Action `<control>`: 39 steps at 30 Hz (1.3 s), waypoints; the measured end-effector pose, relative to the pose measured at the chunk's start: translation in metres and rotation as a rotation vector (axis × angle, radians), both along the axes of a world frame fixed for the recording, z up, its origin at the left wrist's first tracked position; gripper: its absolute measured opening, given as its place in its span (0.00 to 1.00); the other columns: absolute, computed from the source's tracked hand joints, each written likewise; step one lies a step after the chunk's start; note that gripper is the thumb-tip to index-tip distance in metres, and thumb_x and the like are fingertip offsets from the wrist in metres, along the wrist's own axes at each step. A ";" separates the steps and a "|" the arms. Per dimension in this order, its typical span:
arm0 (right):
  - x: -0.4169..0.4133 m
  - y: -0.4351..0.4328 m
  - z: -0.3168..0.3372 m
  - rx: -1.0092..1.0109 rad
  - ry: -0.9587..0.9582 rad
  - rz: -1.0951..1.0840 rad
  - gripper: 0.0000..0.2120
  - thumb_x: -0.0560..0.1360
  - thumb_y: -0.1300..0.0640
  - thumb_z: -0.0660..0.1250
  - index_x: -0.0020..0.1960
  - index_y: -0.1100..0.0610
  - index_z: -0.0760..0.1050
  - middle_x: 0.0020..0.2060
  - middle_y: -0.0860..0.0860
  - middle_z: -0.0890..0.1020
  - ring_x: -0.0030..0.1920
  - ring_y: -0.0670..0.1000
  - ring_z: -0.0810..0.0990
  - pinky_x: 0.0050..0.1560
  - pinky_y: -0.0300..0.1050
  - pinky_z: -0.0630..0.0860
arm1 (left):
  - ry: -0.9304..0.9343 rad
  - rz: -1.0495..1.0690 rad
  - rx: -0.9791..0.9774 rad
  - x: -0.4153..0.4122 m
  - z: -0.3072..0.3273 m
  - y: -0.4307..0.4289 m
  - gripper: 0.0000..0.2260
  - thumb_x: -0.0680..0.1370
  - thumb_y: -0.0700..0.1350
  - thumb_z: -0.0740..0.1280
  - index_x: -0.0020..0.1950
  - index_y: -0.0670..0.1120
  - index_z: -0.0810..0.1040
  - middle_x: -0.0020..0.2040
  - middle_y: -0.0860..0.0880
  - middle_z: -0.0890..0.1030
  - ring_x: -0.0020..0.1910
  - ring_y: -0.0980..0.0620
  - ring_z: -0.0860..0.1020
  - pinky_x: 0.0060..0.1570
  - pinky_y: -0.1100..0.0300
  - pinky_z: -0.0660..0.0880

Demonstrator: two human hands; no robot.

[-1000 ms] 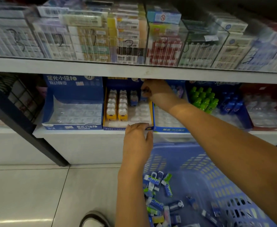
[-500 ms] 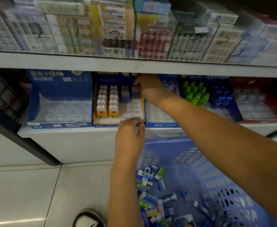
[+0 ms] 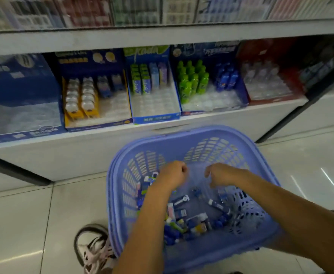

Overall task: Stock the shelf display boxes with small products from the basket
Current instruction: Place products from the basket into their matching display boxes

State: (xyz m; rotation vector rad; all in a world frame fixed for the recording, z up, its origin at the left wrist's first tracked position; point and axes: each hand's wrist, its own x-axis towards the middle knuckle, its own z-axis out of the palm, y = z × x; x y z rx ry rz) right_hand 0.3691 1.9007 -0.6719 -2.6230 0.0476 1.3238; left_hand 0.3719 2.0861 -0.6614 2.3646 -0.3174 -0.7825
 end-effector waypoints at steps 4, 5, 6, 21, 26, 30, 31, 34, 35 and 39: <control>-0.018 -0.022 -0.056 -0.093 0.014 0.036 0.20 0.73 0.58 0.69 0.64 0.59 0.73 0.45 0.52 0.73 0.39 0.51 0.69 0.46 0.41 0.67 | 0.183 -0.212 0.129 -0.036 -0.064 -0.019 0.14 0.81 0.40 0.58 0.65 0.41 0.73 0.63 0.38 0.75 0.58 0.39 0.74 0.54 0.51 0.71; -0.020 -0.026 -0.068 -0.109 -0.001 0.036 0.19 0.73 0.59 0.68 0.64 0.59 0.74 0.49 0.53 0.76 0.43 0.52 0.69 0.48 0.41 0.67 | 0.200 -0.243 0.168 -0.041 -0.075 -0.020 0.14 0.81 0.40 0.58 0.66 0.41 0.71 0.64 0.38 0.74 0.58 0.38 0.74 0.55 0.49 0.72; -0.021 -0.028 -0.076 -0.119 -0.013 0.022 0.18 0.74 0.60 0.66 0.63 0.60 0.74 0.54 0.56 0.78 0.45 0.53 0.68 0.49 0.42 0.67 | 0.206 -0.267 0.198 -0.044 -0.084 -0.020 0.14 0.81 0.41 0.59 0.66 0.41 0.70 0.64 0.38 0.73 0.59 0.38 0.73 0.57 0.48 0.72; 0.012 -0.036 -0.078 -0.094 0.035 0.012 0.05 0.72 0.59 0.68 0.47 0.57 0.76 0.35 0.52 0.75 0.33 0.50 0.70 0.44 0.45 0.69 | -0.047 -0.392 0.252 -0.026 -0.165 -0.059 0.20 0.81 0.40 0.56 0.74 0.46 0.62 0.74 0.43 0.63 0.72 0.43 0.62 0.70 0.48 0.60; 0.030 -0.039 -0.031 0.089 0.074 -0.072 0.08 0.76 0.60 0.67 0.40 0.62 0.73 0.39 0.66 0.73 0.35 0.59 0.69 0.43 0.52 0.72 | -0.123 -0.435 0.404 -0.025 -0.175 -0.063 0.18 0.81 0.43 0.57 0.72 0.47 0.65 0.74 0.42 0.58 0.73 0.41 0.56 0.71 0.47 0.59; 0.035 -0.038 0.001 0.218 0.035 -0.114 0.13 0.77 0.56 0.66 0.55 0.66 0.78 0.49 0.61 0.81 0.44 0.56 0.80 0.47 0.50 0.78 | -0.120 -0.461 0.401 -0.035 -0.163 -0.067 0.14 0.80 0.41 0.60 0.65 0.44 0.71 0.72 0.42 0.61 0.71 0.41 0.58 0.69 0.49 0.61; 0.035 -0.038 0.009 0.251 0.021 -0.131 0.13 0.77 0.56 0.66 0.55 0.64 0.79 0.46 0.59 0.82 0.42 0.53 0.80 0.44 0.46 0.77 | -0.116 -0.460 0.383 -0.038 -0.158 -0.068 0.14 0.80 0.41 0.60 0.65 0.43 0.71 0.71 0.42 0.64 0.70 0.42 0.61 0.68 0.51 0.61; 0.029 -0.037 0.029 0.419 -0.041 -0.299 0.10 0.78 0.57 0.64 0.56 0.59 0.79 0.39 0.52 0.80 0.38 0.48 0.79 0.39 0.38 0.74 | 0.002 -0.277 0.232 -0.039 -0.145 -0.068 0.11 0.78 0.42 0.65 0.60 0.41 0.73 0.62 0.41 0.73 0.61 0.43 0.71 0.60 0.52 0.69; 0.026 -0.036 0.035 0.480 -0.051 -0.353 0.09 0.79 0.58 0.63 0.57 0.58 0.78 0.38 0.52 0.79 0.38 0.48 0.78 0.40 0.39 0.74 | 0.063 -0.176 0.154 -0.037 -0.137 -0.066 0.11 0.77 0.42 0.67 0.57 0.40 0.73 0.58 0.41 0.76 0.57 0.43 0.74 0.56 0.52 0.72; 0.021 -0.028 0.058 0.574 -0.056 -0.425 0.11 0.79 0.61 0.62 0.60 0.61 0.76 0.38 0.54 0.77 0.37 0.49 0.76 0.41 0.40 0.74 | 0.130 0.226 -0.130 -0.017 -0.097 -0.046 0.14 0.72 0.43 0.74 0.52 0.38 0.74 0.51 0.40 0.79 0.51 0.42 0.78 0.51 0.49 0.75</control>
